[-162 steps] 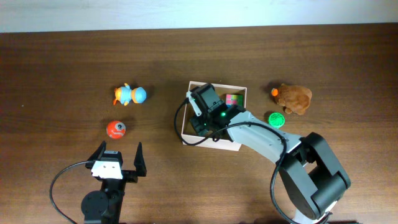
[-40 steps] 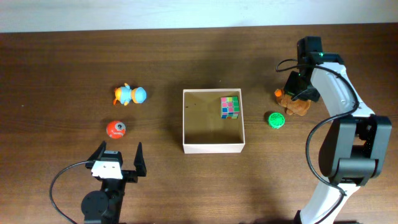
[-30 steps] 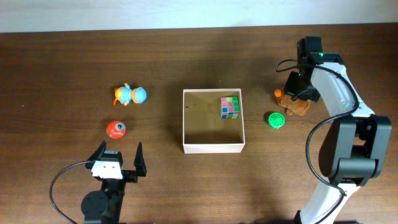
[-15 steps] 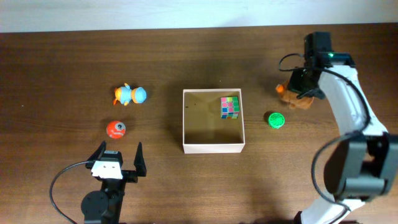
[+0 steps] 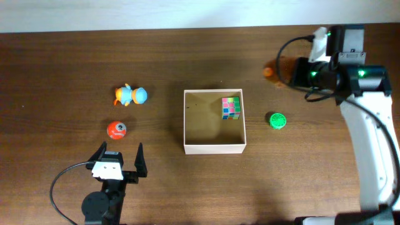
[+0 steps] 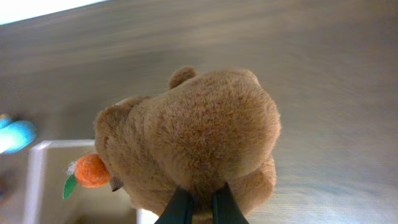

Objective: Pack container
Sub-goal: 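Carry the bear with the right gripper into the box and release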

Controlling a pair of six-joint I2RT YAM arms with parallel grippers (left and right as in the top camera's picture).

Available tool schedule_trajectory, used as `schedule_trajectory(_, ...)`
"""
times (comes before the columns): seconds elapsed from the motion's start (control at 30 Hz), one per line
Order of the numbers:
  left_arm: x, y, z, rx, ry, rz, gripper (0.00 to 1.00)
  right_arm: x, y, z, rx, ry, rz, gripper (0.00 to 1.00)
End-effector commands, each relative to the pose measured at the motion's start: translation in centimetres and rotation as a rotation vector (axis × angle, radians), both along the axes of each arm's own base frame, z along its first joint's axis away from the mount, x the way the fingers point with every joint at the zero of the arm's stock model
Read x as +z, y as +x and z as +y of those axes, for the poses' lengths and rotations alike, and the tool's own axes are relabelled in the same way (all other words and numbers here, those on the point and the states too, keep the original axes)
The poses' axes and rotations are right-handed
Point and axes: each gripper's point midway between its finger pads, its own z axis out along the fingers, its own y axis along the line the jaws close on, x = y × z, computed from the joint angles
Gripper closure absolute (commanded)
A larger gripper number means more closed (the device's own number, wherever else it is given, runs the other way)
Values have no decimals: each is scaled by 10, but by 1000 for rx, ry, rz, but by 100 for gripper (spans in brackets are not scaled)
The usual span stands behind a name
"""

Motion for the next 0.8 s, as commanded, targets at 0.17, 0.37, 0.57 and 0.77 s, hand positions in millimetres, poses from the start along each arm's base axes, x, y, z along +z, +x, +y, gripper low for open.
schedule_trajectory(0.17, -1, 0, 0, 3, 16, -4, 1, 27, -36, 114, 365, 38, -77, 96)
schedule_trajectory(0.37, -1, 0, 0, 3, 16, -4, 1, 7, -42, 149, 368, -40, -38, 96)
schedule_trajectory(0.57, -1, 0, 0, 3, 16, -4, 1, -33, -38, 170, 382, -72, 63, 96)
schedule_trajectory(0.77, -1, 0, 0, 3, 16, -4, 1, -78, -29, 188, 404, -89, 156, 96)
